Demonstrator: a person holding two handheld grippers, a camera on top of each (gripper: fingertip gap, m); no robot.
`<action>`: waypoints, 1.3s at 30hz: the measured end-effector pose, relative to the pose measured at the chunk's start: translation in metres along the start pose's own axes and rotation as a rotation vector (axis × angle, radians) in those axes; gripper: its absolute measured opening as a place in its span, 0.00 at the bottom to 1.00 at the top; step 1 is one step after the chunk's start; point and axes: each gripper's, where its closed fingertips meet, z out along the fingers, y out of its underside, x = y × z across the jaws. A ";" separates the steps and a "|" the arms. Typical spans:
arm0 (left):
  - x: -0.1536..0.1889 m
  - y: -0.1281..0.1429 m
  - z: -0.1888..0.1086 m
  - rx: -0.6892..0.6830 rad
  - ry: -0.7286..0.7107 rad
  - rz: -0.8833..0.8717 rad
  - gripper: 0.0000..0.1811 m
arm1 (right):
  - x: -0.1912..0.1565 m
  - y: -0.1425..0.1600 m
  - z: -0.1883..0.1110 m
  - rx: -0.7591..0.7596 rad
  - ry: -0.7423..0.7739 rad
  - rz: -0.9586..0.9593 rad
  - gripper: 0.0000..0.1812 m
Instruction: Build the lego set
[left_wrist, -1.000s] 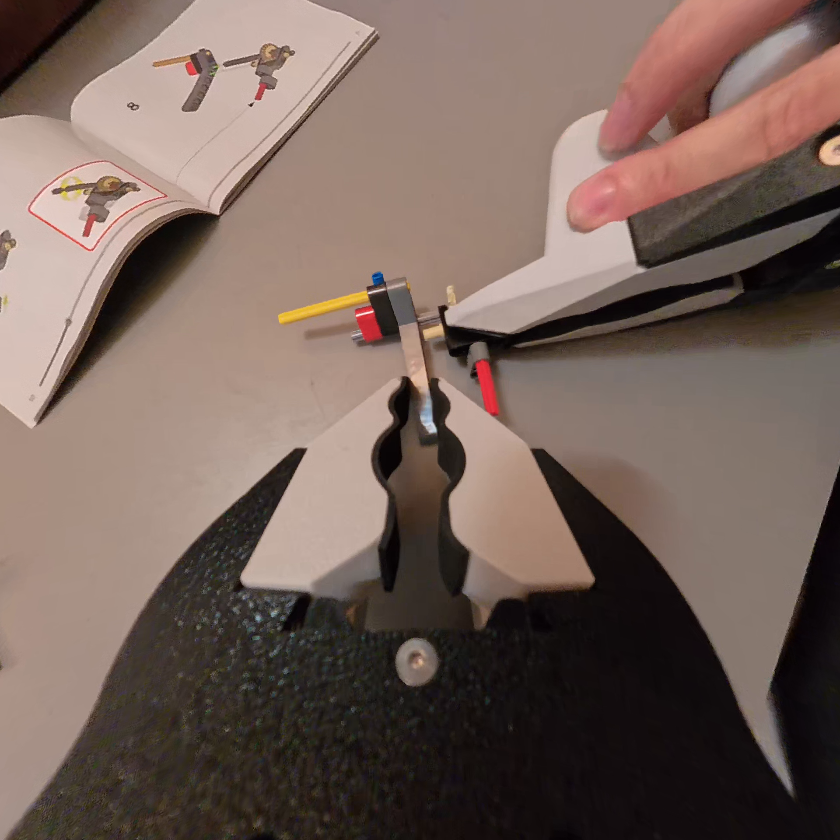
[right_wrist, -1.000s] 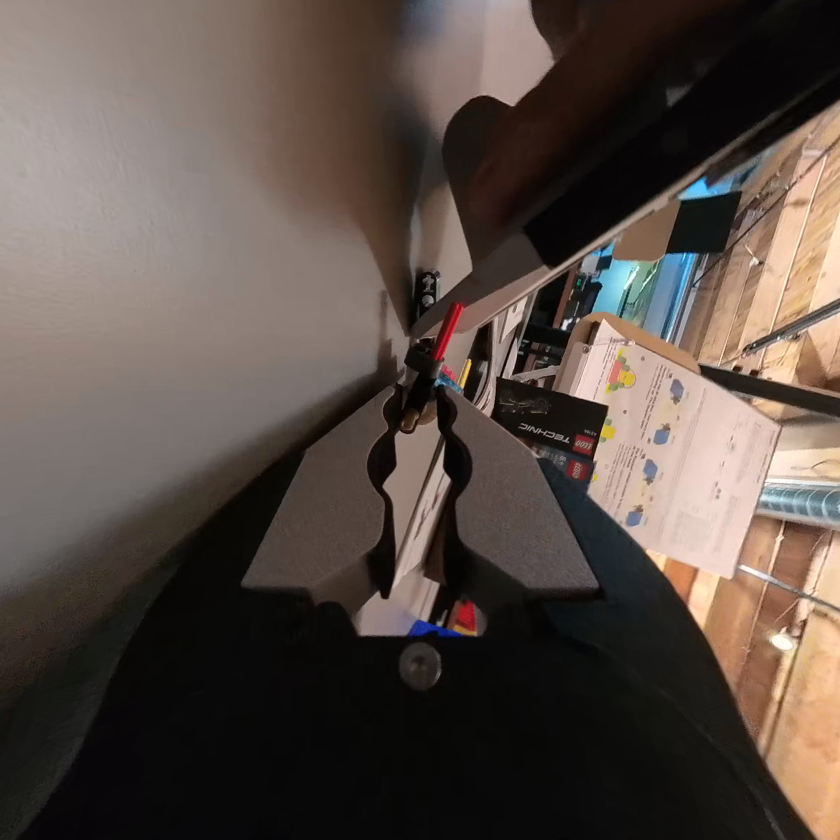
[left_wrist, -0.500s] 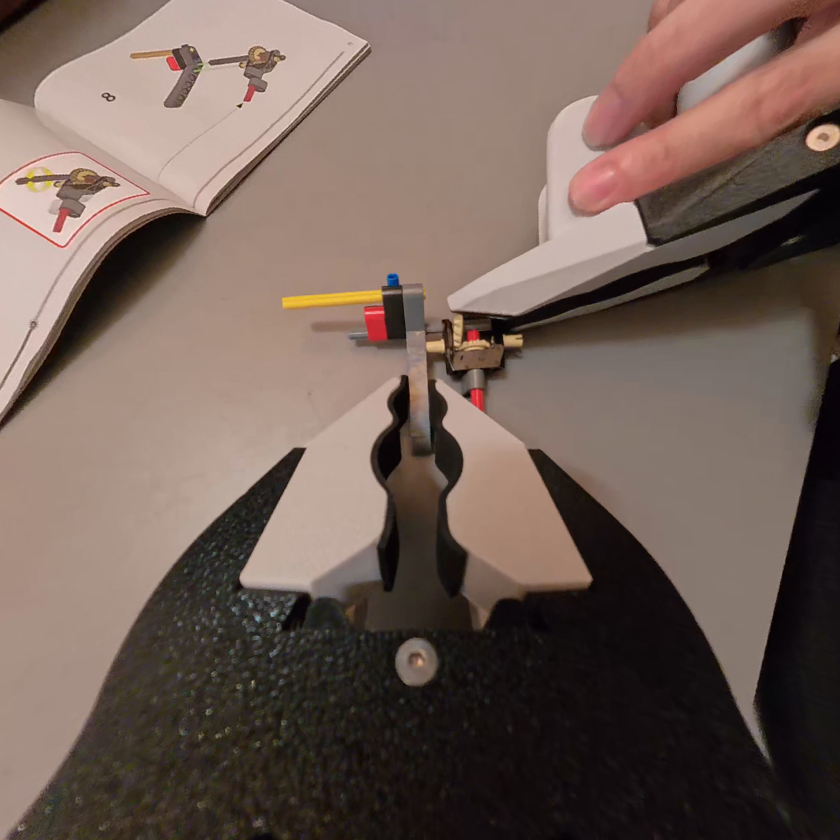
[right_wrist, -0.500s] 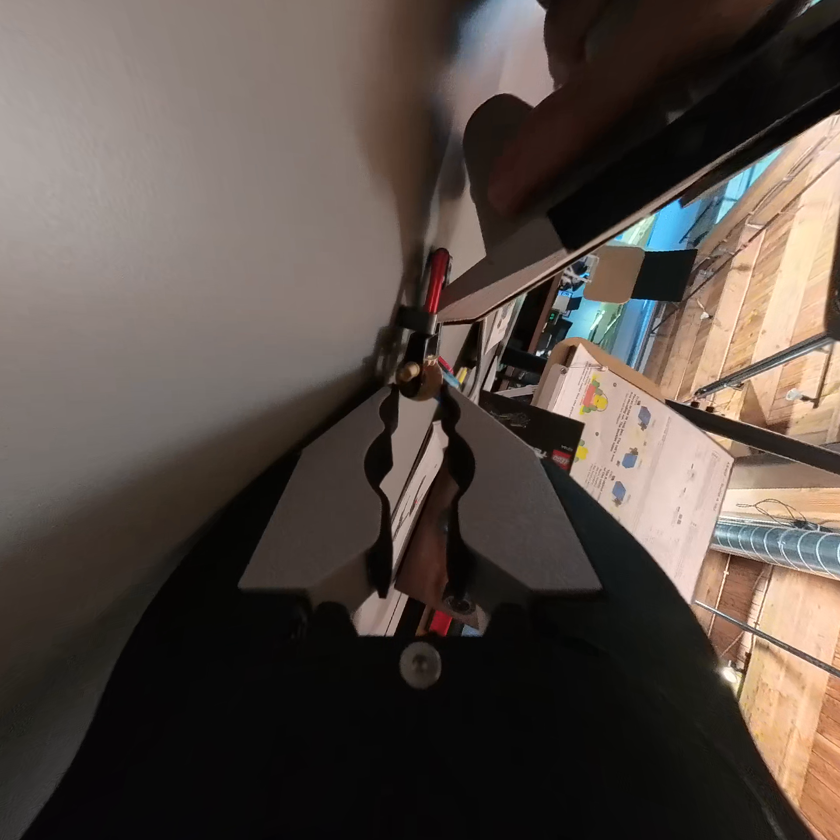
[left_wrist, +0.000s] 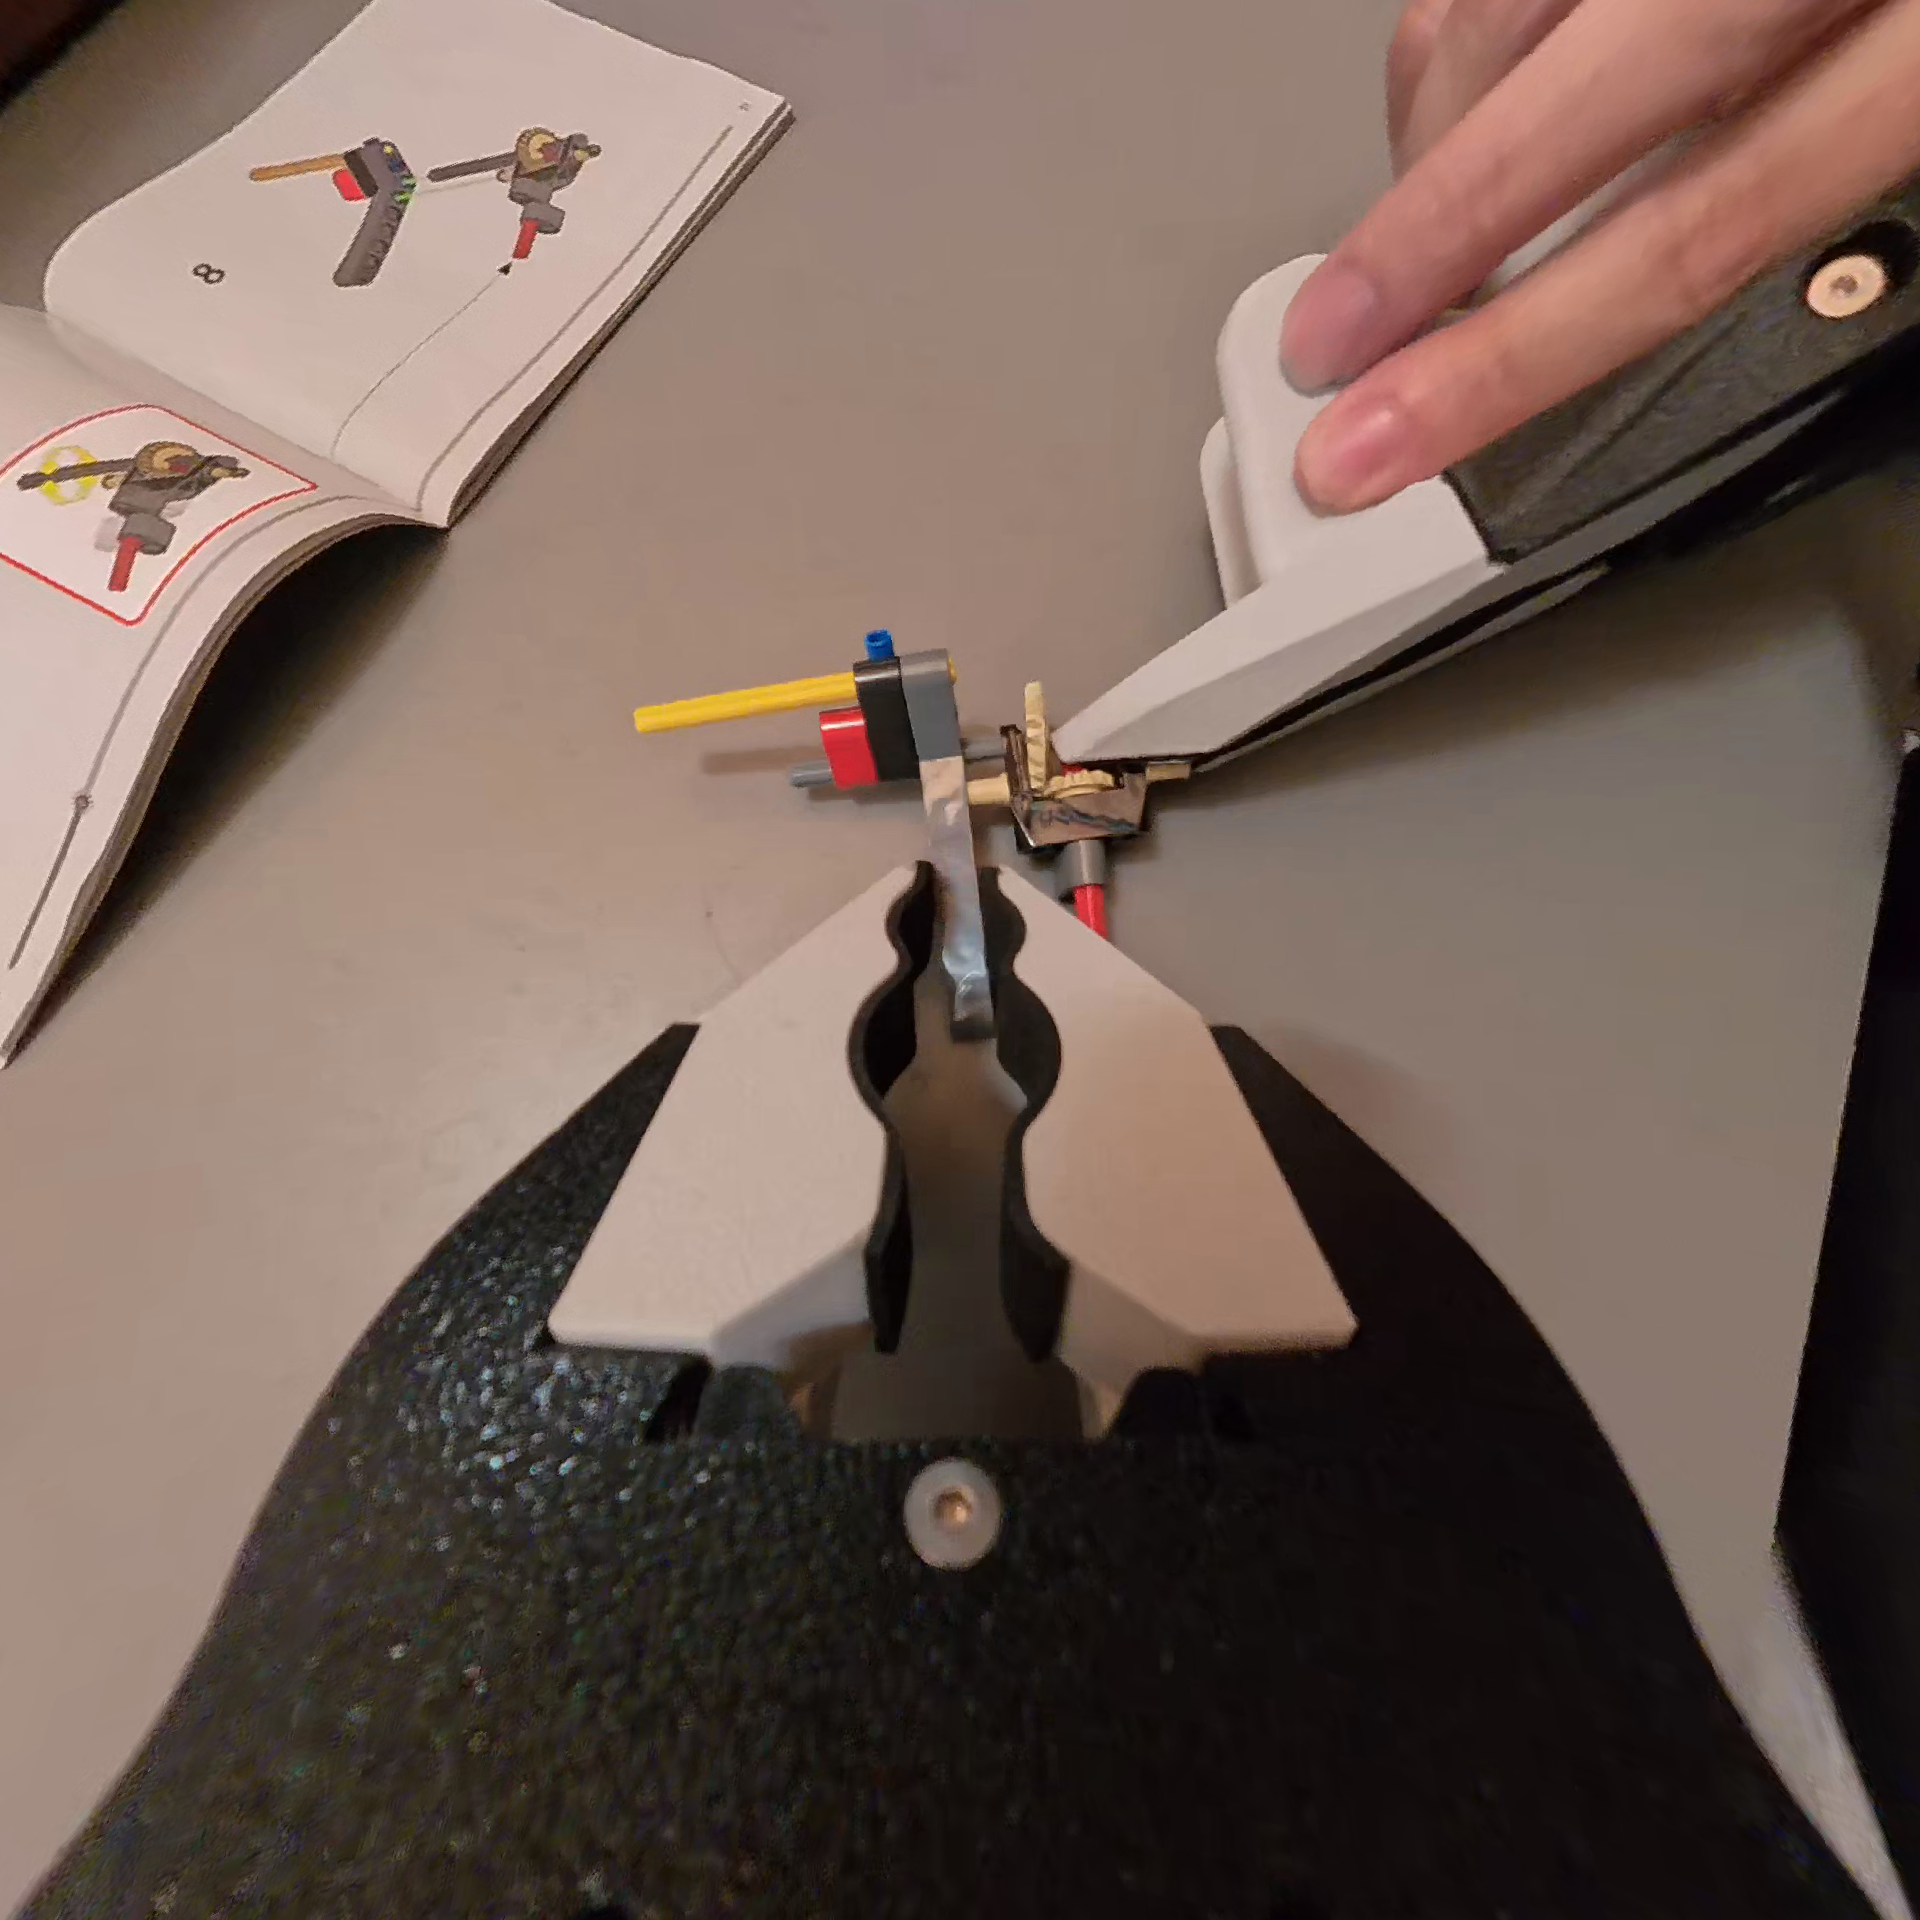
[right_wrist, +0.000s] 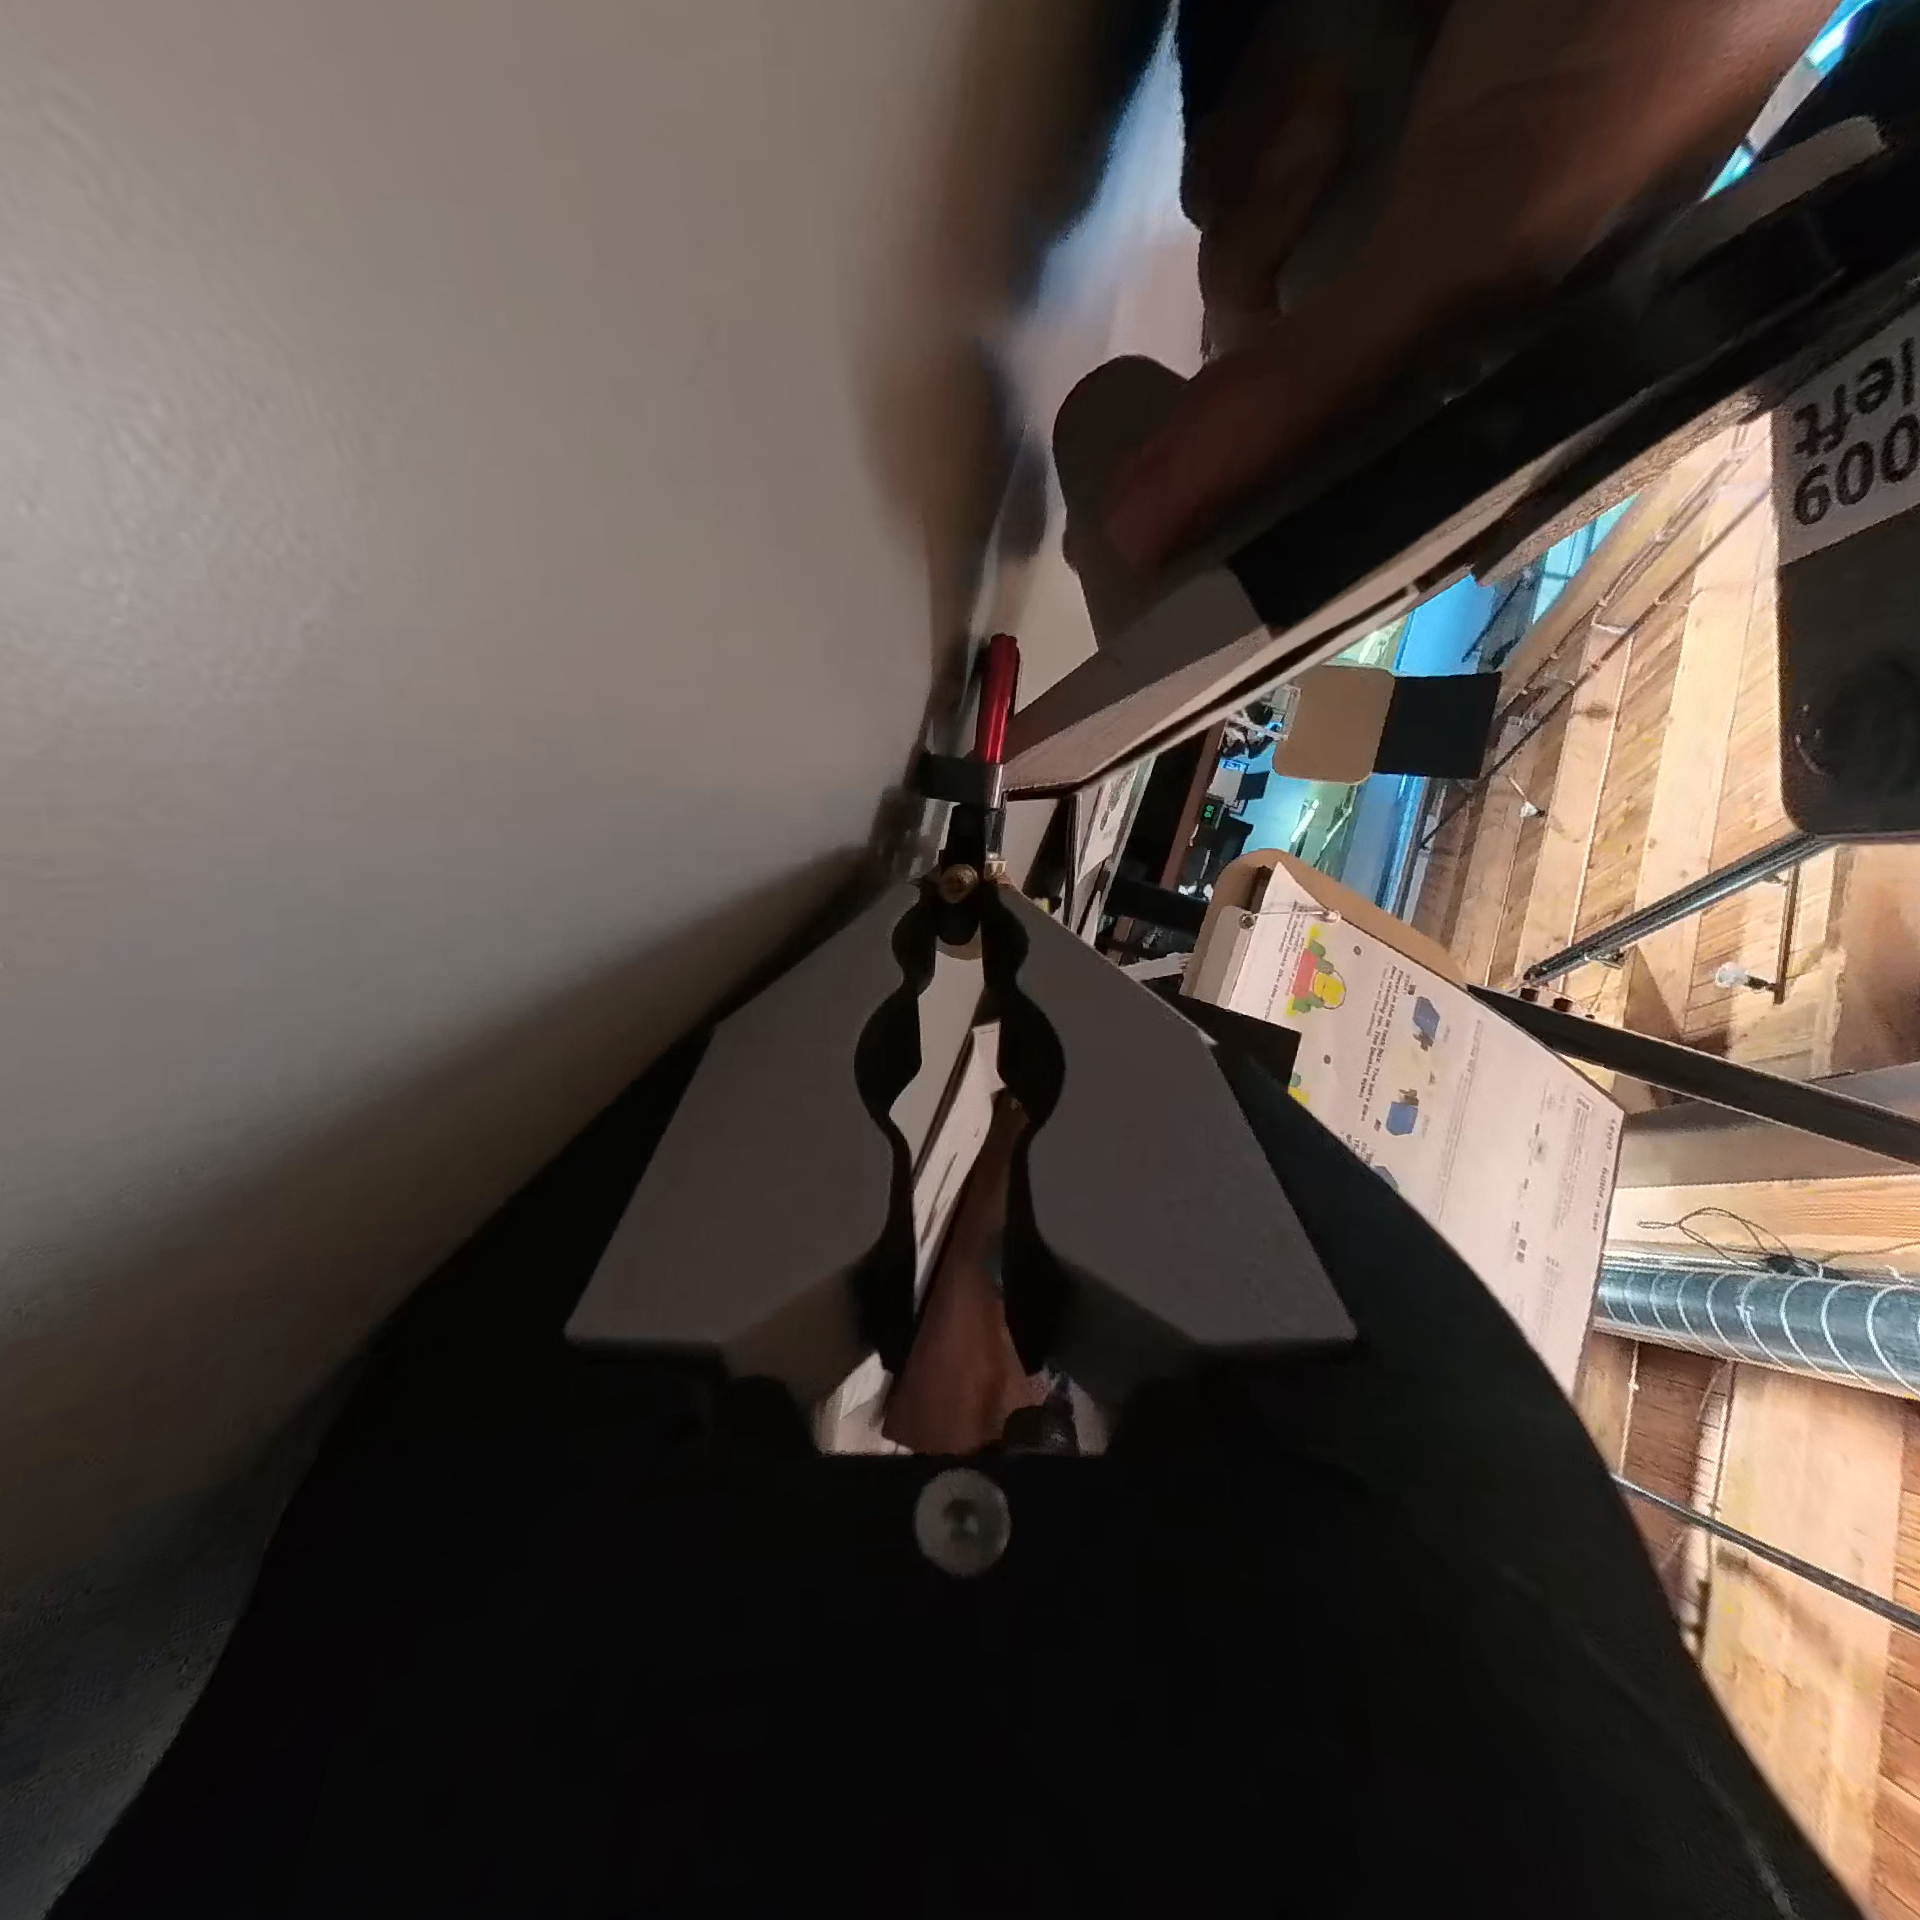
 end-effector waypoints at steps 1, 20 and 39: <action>-0.001 0.000 0.000 -0.001 -0.001 0.007 0.04 | 0.000 0.000 0.000 0.002 -0.001 -0.001 0.03; -0.011 -0.006 0.006 -0.028 0.074 0.096 0.04 | -0.001 0.010 0.008 0.023 -0.019 0.134 0.03; -0.015 -0.010 0.010 -0.015 -0.028 -0.047 0.03 | 0.005 0.001 -0.009 -0.015 0.074 0.133 0.08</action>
